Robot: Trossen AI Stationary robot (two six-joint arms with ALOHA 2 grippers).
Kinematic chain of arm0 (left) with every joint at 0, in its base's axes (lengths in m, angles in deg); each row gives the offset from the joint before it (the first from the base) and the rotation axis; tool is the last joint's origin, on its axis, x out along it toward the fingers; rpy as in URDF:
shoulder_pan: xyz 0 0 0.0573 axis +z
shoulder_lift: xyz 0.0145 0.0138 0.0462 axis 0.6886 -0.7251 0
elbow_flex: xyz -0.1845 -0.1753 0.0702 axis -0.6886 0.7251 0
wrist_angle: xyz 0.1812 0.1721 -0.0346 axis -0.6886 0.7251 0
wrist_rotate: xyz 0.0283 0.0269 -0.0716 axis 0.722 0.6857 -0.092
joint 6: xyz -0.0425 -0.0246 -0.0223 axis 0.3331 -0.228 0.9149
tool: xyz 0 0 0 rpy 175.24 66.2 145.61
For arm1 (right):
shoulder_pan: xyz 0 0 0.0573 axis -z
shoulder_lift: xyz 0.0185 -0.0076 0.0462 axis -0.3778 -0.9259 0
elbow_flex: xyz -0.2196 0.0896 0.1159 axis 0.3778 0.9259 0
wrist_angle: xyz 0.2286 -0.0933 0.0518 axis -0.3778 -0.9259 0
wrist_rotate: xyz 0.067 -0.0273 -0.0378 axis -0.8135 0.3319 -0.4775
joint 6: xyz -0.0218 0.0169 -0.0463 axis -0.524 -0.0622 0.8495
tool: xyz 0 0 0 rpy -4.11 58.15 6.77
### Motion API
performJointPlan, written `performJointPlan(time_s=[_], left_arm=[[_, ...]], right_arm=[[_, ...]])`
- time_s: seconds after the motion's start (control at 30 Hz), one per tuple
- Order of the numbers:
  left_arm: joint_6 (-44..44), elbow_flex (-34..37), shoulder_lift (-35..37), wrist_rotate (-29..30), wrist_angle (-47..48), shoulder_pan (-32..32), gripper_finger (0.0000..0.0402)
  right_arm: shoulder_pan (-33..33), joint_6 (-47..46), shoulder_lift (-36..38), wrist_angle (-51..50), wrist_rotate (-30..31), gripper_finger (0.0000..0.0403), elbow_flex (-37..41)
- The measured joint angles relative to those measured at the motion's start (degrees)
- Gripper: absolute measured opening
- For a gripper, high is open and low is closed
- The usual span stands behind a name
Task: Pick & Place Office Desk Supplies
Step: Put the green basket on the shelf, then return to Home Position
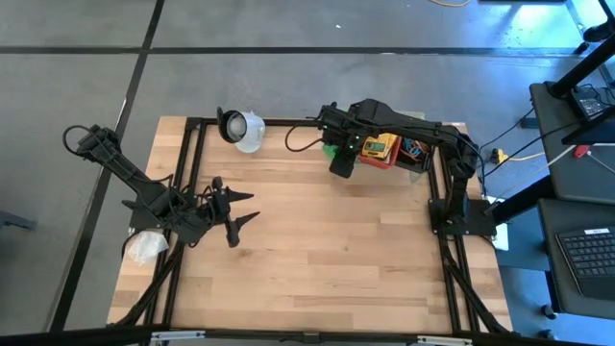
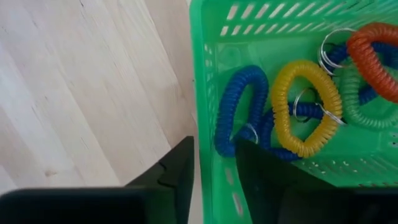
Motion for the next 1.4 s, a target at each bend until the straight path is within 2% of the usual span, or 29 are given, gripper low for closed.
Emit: performJointPlan(time_s=[0.43,0.73,1.1,1.23,1.4], left_arm=[[0.42,0.04,0.00,-0.16,-1.35,1.90,0.0237],[0.39,0.04,-0.02,-2.66,-1.29,4.32,0.0237],[-1.27,0.04,-0.54,-2.06,-3.72,8.04,0.0237],[-5.41,0.04,0.77,-2.22,-7.04,8.22,0.0237],[-8.75,0.04,4.73,-4.23,-8.28,8.22,0.0237]], right_arm=[[-0.59,-1.39,0.02,-1.74,1.59,0.0147,0.00],[-2.07,-1.72,2.62,-1.42,3.57,0.0144,0.00],[-4.82,-4.35,6.87,1.98,5.37,0.0104,0.00],[-6.81,-5.71,11.06,5.45,9.63,0.0083,-0.02],[-9.19,-6.46,18.45,8.58,10.21,0.0065,-0.02]])
